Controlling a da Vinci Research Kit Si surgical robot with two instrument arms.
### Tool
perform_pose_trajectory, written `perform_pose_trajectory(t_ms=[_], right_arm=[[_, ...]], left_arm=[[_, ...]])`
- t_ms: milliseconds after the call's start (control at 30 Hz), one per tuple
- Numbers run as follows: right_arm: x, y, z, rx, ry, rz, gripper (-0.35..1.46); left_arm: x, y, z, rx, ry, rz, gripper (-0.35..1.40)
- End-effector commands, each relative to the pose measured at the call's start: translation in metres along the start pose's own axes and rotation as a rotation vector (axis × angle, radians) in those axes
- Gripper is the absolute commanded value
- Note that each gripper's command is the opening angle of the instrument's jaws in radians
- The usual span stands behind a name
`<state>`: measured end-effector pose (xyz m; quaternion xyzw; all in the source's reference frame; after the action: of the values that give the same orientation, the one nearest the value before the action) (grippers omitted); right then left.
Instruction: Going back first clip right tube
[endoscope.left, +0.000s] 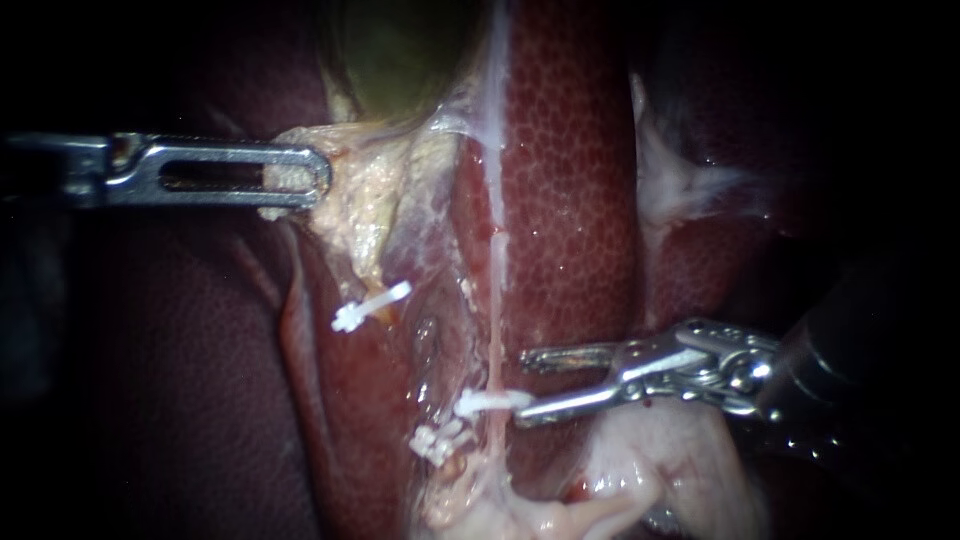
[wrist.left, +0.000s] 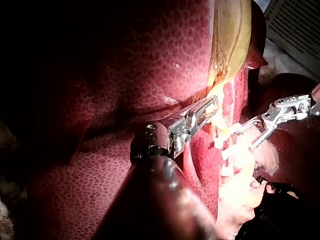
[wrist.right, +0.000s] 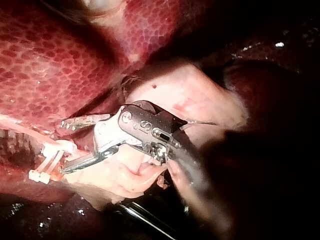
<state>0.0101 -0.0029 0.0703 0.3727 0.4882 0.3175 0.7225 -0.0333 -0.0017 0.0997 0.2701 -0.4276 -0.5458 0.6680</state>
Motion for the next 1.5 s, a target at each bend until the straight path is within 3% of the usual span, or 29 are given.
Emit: perform_pose_trajectory(t_ms=[33,300,533,767,1033,1500], right_arm=[[0.0005,-0.0003,-0.0004,0.003,0.003,-0.008,0.6],[0.0063,-0.0036,-0.0045,0.027,0.072,-0.1,0.6],[0.0093,-0.0052,-0.0072,0.025,0.091,-0.155,0.6],[0.0099,-0.0058,-0.008,0.031,0.098,-0.191,0.6],[0.0099,-0.0061,-0.008,0.032,0.099,-0.221,0.6],[0.0099,-0.0065,-0.0079,0.029,0.1,-0.227,0.6]], left_arm=[[0.0,0.0,0.0,0.0,0.0,0.0,-0.35],[0.0,0.0,0.0001,0.0,0.0,0.0,-0.35],[0.0,-0.0001,0.0002,-0.001,-0.001,0.0,-0.35],[0.0005,0.0001,0.0009,-0.004,-0.005,0.003,-0.35],[0.0019,0.0011,0.0033,-0.003,-0.011,0.012,-0.35],[0.0038,0.0021,0.0082,0.004,0.026,0.025,-0.35]])
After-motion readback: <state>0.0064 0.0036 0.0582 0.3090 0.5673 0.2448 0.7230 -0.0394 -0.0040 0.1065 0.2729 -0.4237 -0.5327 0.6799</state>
